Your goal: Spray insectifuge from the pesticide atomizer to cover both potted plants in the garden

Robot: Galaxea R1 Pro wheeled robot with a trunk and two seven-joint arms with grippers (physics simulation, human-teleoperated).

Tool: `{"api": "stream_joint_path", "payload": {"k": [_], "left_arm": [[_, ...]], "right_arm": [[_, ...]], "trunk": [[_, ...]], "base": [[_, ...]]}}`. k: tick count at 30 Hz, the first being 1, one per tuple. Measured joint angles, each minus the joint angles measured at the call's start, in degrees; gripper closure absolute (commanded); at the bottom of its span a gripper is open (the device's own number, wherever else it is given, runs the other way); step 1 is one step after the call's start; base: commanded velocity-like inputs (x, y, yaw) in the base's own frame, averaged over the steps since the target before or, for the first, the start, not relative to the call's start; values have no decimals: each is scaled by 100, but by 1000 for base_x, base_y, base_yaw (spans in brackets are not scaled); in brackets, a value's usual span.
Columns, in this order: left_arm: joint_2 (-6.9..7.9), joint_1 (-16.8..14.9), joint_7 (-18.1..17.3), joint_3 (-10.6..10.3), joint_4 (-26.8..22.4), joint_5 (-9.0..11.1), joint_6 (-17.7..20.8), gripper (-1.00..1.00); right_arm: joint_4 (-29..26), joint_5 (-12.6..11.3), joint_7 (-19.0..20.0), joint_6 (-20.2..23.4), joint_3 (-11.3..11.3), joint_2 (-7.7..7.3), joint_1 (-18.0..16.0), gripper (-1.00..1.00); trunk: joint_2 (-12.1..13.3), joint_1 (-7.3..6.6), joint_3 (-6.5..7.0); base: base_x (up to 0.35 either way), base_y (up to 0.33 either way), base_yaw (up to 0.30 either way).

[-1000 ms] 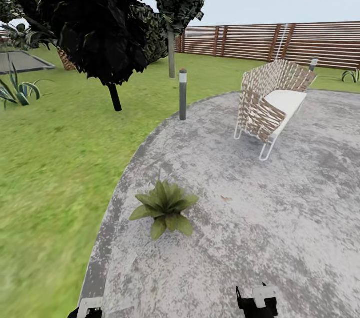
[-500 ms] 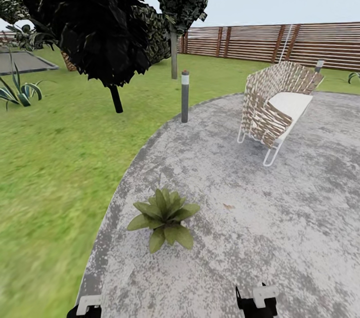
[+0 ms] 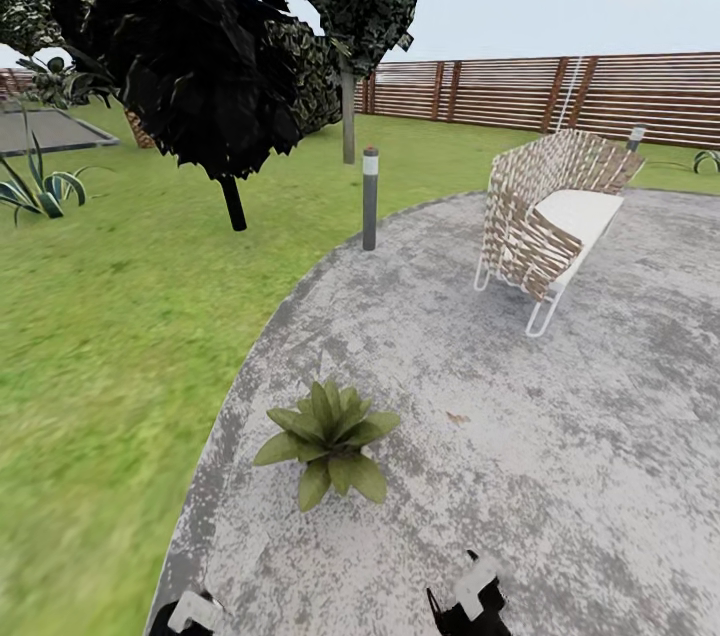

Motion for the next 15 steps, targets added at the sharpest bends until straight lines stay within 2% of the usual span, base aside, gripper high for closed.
{"api": "stream_joint_path", "payload": {"k": [1, 2, 3, 4, 8, 11, 12, 13, 14, 15], "left_arm": [[65, 0, -231, 1, -2, -143, -1, 100], [155, -3, -572, 3, -33, -327, -2, 100], [206, -6, -801, 5, -105, -422, 1, 100], [228, -6, -914, 5, -158, -467, 4, 100], [319, -9, -1710, 1, -642, -827, 24, 100], [331, -14, -2085, 7, -895, -1228, 43, 100], [330, -17, -2169, 12, -1021, -1465, 60, 100], [328, -17, -2206, 13, -1095, -1620, 71, 100], [324, -167, -2631, 16, -1305, -2154, 99, 100], [324, -317, -2999, 14, -1329, -2307, 111, 100]], "right_arm": [[-2, 91, 165, 10, 49, 1, -68, -100], [-1, 191, 549, 39, 100, 2, -206, -100], [-1, 220, 901, 82, 116, 2, -311, -100], [-1, 229, 1094, 111, 121, 2, -365, -100], [-6, 242, 2373, 364, 137, 3, -647, -100], [-112, 235, 2886, 435, 142, 11, -770, -100], [-190, 232, 3147, 454, 142, 21, -833, -100], [-234, 233, 3342, 462, 143, 27, -870, -100], [-301, 233, 4121, 485, 141, 42, -1072, -100], [-306, 245, 4236, 485, 142, 46, -1126, -100]], "trunk": [[0, 0, 1], [0, 0, 1], [0, 0, 2], [0, 0, 2], [0, 0, 2], [0, 0, 2], [0, 0, 2], [0, 0, 2], [0, 0, 4], [0, 0, 3]], "base": [[0, 0, 0], [0, 0, 0], [0, 0, 0], [0, 0, 0], [0, 0, 0], [0, 0, 0], [0, 0, 0], [0, 0, 0], [0, 0, 0], [0, 0, 0]]}}
